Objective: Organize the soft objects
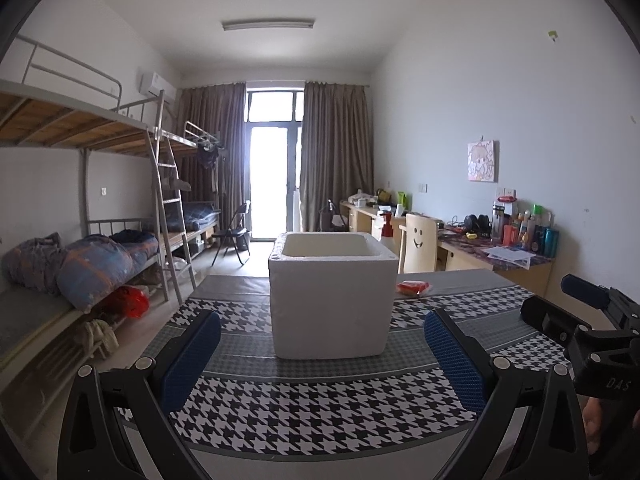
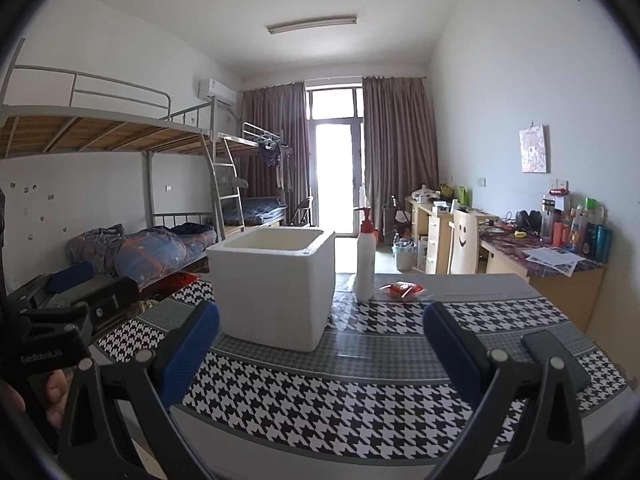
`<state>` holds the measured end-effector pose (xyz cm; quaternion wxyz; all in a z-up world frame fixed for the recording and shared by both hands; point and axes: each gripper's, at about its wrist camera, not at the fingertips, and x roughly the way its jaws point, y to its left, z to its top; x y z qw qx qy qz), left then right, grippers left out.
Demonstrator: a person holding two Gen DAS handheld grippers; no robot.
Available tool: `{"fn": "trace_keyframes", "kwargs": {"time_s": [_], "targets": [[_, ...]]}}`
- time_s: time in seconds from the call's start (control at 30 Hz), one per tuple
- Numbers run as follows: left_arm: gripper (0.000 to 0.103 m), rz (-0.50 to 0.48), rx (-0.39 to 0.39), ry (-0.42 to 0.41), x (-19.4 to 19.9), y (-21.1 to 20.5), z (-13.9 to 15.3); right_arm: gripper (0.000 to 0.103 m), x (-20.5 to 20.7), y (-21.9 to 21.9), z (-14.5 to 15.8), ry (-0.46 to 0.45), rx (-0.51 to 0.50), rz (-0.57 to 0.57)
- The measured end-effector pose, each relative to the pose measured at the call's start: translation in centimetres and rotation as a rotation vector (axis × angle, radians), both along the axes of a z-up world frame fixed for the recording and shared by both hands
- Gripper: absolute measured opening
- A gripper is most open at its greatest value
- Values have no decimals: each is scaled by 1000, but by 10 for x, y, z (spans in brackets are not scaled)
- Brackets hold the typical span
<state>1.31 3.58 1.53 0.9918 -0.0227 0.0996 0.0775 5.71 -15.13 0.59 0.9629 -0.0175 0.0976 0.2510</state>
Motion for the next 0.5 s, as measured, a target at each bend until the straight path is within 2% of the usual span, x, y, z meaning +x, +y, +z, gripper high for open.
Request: {"fn": "trace_keyframes", "kwargs": {"time_s": [0.5], "targets": [[102, 9, -7, 9, -2, 8, -7, 103, -2, -2, -9, 12, 10, -5]]}}
